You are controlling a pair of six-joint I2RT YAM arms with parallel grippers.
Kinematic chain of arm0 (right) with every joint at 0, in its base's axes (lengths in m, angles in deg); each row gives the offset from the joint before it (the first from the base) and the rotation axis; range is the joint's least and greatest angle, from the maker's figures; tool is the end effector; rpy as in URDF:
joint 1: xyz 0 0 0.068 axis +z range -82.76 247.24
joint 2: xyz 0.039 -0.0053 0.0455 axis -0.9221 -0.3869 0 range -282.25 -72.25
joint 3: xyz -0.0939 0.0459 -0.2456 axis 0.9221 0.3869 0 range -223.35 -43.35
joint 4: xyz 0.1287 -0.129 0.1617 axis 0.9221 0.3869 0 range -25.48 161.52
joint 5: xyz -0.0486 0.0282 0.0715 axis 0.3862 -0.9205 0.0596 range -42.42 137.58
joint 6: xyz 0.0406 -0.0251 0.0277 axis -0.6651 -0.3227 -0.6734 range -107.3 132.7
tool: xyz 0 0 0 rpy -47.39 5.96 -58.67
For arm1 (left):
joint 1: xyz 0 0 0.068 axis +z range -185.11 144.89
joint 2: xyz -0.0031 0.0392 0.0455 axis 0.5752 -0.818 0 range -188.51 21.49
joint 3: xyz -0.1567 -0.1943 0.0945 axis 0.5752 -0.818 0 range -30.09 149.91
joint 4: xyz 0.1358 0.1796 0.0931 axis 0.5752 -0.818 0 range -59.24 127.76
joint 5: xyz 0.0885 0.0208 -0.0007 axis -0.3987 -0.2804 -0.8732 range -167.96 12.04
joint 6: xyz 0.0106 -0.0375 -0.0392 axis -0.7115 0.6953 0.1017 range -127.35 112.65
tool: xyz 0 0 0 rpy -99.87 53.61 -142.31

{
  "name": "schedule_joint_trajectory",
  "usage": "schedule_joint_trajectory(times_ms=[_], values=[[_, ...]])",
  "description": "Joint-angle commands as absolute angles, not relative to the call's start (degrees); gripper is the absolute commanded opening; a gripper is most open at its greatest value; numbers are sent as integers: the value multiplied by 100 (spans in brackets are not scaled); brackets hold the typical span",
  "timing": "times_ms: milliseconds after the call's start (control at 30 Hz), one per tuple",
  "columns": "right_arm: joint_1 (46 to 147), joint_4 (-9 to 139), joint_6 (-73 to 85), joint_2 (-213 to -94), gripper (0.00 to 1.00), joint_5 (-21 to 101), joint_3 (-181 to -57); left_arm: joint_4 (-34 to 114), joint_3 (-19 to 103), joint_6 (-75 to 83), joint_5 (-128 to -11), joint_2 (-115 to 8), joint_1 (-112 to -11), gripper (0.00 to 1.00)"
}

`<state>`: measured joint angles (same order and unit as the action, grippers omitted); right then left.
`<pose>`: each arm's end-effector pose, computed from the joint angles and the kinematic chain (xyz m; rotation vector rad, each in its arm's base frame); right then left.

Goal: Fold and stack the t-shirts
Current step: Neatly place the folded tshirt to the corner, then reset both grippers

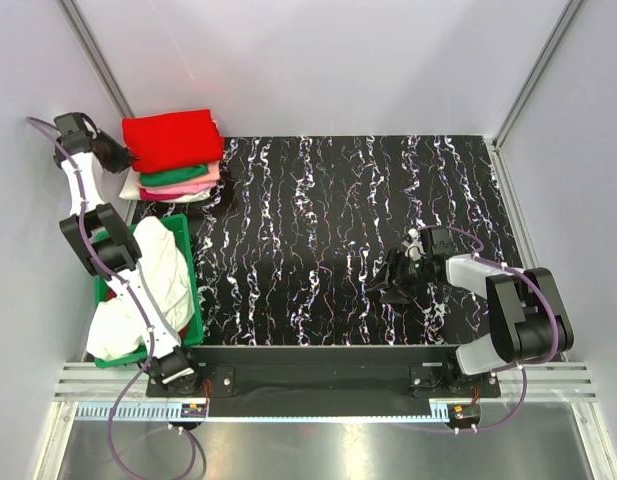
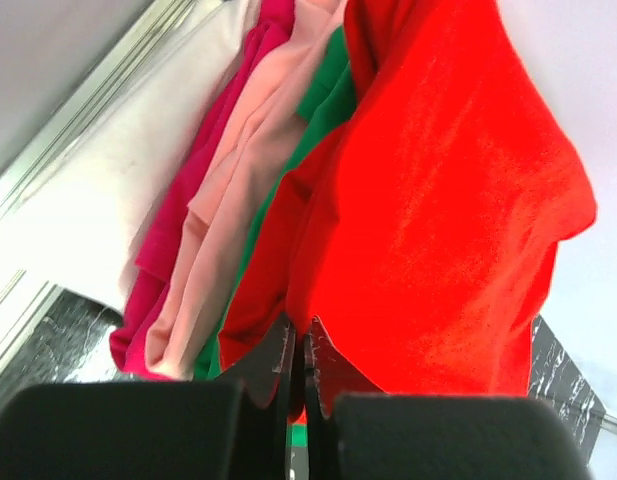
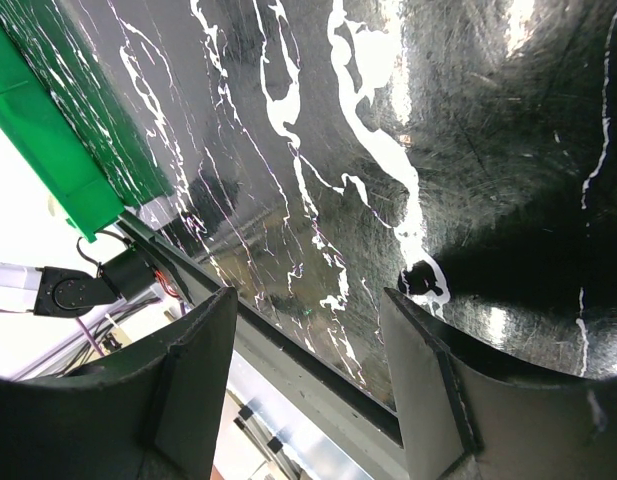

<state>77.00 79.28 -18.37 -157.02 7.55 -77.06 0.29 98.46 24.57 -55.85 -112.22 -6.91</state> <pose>0.2199 0.0623 0.1386 0.2994 2.7605 1.1519 0.4550 0.2279 0.2656 -0.9758 2.0769 -0.4790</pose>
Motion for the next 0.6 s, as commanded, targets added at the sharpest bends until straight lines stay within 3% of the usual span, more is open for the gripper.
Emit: schedule_joint_trajectory(times_ms=[0, 67, 100, 133, 200, 233, 567], values=[[7735, 7832, -1727, -15724, 66, 697, -7780, 814, 10422, 2112, -5836, -11562, -180, 9], [7735, 7832, -1719, -15715, 66, 680, -7771, 902, 10246, 2104, -5810, -11448, -137, 21], [7735, 7814, -1719, -15706, 66, 679, -7780, 911, 10071, 2103, -5792, -11395, -145, 38], [7735, 7814, -1727, -15706, 66, 679, -7771, 928, 9974, 2112, -5766, -11238, -145, 48], [7735, 7814, -1727, -15689, 66, 671, -7771, 1069, 9658, 2226, -5652, -10992, -136, 62], [7735, 7805, -1719, -15663, 66, 662, -7771, 1174, 9178, 2279, -5626, -10625, -145, 96], [7735, 7744, -1701, -15478, 67, 565, -7736, 1500, 6600, 2376, -6407, -8329, -154, 99]])
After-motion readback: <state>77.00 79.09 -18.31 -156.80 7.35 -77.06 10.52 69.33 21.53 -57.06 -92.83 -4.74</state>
